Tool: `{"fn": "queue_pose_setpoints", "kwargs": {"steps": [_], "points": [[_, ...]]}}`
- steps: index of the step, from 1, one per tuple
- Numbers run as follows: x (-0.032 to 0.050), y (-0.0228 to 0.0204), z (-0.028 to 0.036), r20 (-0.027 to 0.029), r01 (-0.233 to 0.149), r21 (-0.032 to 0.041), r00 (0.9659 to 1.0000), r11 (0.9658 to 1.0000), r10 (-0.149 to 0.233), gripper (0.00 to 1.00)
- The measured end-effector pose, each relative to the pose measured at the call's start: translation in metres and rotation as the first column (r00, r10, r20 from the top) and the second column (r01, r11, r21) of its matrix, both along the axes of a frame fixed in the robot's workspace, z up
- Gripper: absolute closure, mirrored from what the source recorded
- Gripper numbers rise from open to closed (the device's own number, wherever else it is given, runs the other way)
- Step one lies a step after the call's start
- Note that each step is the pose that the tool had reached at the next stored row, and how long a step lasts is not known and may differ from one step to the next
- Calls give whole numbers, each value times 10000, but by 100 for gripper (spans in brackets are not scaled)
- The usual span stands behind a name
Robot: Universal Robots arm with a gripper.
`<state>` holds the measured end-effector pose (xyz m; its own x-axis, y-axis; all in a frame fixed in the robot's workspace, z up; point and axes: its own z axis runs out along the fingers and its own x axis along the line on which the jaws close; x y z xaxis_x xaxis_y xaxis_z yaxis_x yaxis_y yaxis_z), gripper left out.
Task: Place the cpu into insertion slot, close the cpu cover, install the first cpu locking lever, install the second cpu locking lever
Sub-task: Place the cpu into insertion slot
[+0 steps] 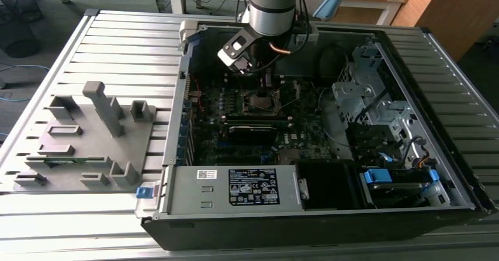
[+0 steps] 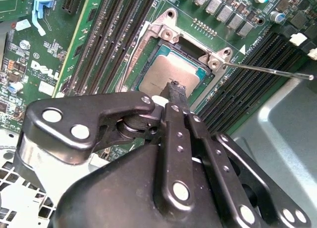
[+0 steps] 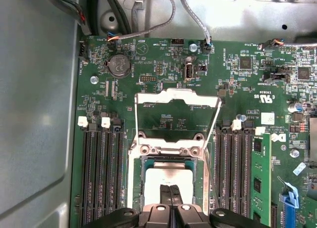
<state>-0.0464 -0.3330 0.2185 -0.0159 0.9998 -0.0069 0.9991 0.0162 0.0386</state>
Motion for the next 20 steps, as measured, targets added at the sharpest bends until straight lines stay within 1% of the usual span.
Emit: {"fn": "queue_pose_setpoints", "kwargs": {"steps": [7, 10, 13, 18, 20], "points": [[0, 0, -8, 0, -67, 0, 10000, 10000, 67, 90], [-6, 0, -35, 1, -66, 2, 10000, 10000, 66, 90], [-12, 0, -81, 1, -66, 1, 10000, 10000, 66, 90], [-15, 0, -89, 0, -67, 0, 10000, 10000, 67, 90], [-14, 1, -104, 3, -66, 4, 10000, 10000, 66, 90]]}}
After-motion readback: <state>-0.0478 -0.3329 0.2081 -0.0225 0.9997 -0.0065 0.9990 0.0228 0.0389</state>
